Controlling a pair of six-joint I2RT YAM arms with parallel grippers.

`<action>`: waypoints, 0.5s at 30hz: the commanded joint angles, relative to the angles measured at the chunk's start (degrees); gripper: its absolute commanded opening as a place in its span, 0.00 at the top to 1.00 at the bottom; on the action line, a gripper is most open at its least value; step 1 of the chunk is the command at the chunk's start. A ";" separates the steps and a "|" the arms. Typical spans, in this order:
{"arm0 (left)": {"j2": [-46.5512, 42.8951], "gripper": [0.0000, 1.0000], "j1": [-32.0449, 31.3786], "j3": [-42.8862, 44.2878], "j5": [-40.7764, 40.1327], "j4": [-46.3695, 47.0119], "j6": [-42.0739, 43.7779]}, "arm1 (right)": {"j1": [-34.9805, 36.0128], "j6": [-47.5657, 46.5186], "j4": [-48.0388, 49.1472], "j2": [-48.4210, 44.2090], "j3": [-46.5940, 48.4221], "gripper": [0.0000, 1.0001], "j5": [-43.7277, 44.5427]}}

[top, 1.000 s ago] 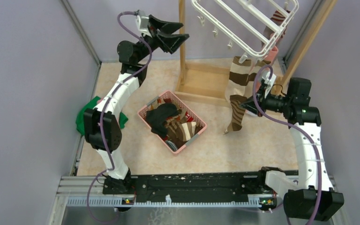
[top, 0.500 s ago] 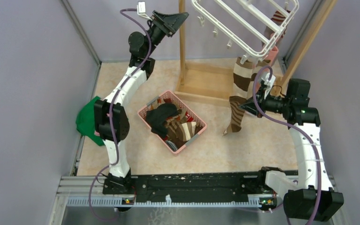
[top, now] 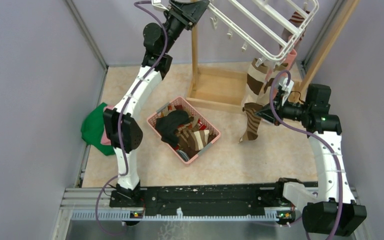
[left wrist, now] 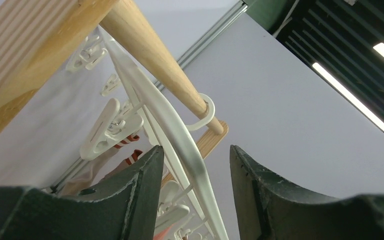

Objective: Clip the socks to the hanger
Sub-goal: Rotate the hanger at the center of the board.

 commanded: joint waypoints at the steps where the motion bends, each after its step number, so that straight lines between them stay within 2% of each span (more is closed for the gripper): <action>1: 1.15 0.46 -0.80 4.03 -4.07 -6.22 0.81 | -0.82 -0.69 1.68 -1.51 0.27 1.00 -2.03; 4: 2.40 0.53 -1.16 6.69 -4.43 -8.01 1.05 | -0.83 -0.76 1.42 -1.54 0.50 1.00 -2.09; 9: 3.95 0.77 -2.06 10.29 -4.27 -9.70 1.15 | -0.88 -0.60 1.18 -1.61 1.06 1.00 -2.09; 12: 2.36 0.90 -2.34 7.48 -4.72 -9.34 1.04 | -1.13 0.91 1.08 -1.48 2.52 1.00 -2.09; 15: -0.70 0.96 -2.67 1.76 -5.99 -6.35 0.09 | -2.50 3.99 2.23 -0.98 4.10 1.00 -2.32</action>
